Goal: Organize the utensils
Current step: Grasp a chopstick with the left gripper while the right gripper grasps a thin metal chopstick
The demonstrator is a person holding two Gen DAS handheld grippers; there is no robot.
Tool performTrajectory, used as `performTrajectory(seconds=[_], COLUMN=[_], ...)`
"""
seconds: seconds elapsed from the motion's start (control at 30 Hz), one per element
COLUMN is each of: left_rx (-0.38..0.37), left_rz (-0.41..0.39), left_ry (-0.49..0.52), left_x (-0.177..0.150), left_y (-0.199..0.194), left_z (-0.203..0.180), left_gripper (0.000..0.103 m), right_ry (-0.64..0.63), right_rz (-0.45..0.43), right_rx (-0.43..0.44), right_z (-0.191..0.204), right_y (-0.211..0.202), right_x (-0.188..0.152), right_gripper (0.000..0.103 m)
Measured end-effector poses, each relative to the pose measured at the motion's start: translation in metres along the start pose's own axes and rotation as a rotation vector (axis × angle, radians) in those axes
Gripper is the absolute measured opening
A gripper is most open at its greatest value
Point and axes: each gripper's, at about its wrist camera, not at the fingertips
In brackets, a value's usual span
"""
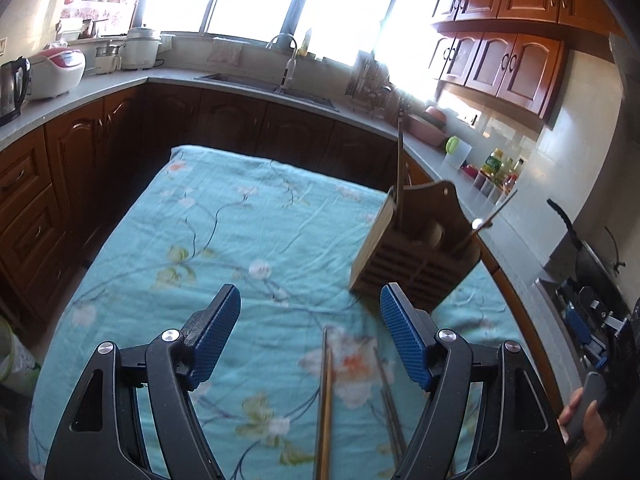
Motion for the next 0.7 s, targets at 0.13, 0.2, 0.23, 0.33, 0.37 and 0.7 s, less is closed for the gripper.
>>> performTrajectory(seconds=[0.13, 0.2, 0.23, 0.33, 0.37, 0.7], left_rx=[0.027, 0.048, 0.054, 0.067, 0.071, 0.098], left_rz=[0.030, 0.050, 0.060, 0.089, 0.096, 0.169], left_ry=[0.010, 0.021, 0.025, 0.031, 0.034, 0.053], left_x=[-0.022, -0.032, -0.036, -0.045, -0.049, -0.061], left_y=[0.002, 0.004, 0.005, 0.009, 0.011, 0.031], left_z=[0.001, 0.002, 0.003, 0.004, 0.005, 0.006], left_gripper=[0.074, 0.074, 0.074, 0.074, 0.074, 0.074], right_ry=[0.007, 0.011, 0.013, 0.012, 0.010, -0.008], right_rz=[0.038, 0.057, 0.066, 0.095, 0.103, 0.176], right_rx=[-0.025, -0.037, -0.039, -0.049, -0.052, -0.059], right_z=[-0.006, -0.007, -0.008, -0.010, -0.011, -0.007], right_y=[-0.005, -0.006, -0.006, -0.004, -0.003, 0.013], right_x=[-0.021, -0.032, -0.037, -0.049, -0.053, -0.075], right_gripper=[0.103, 0.103, 0.103, 0.103, 0.103, 0.103])
Point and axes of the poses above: each gripper's, at about its wrist camera, not at the fingertips, and y roughly the way its jaws point, z to its left, x to its top, and after that the axes turned 9 degrees about z, right-handed
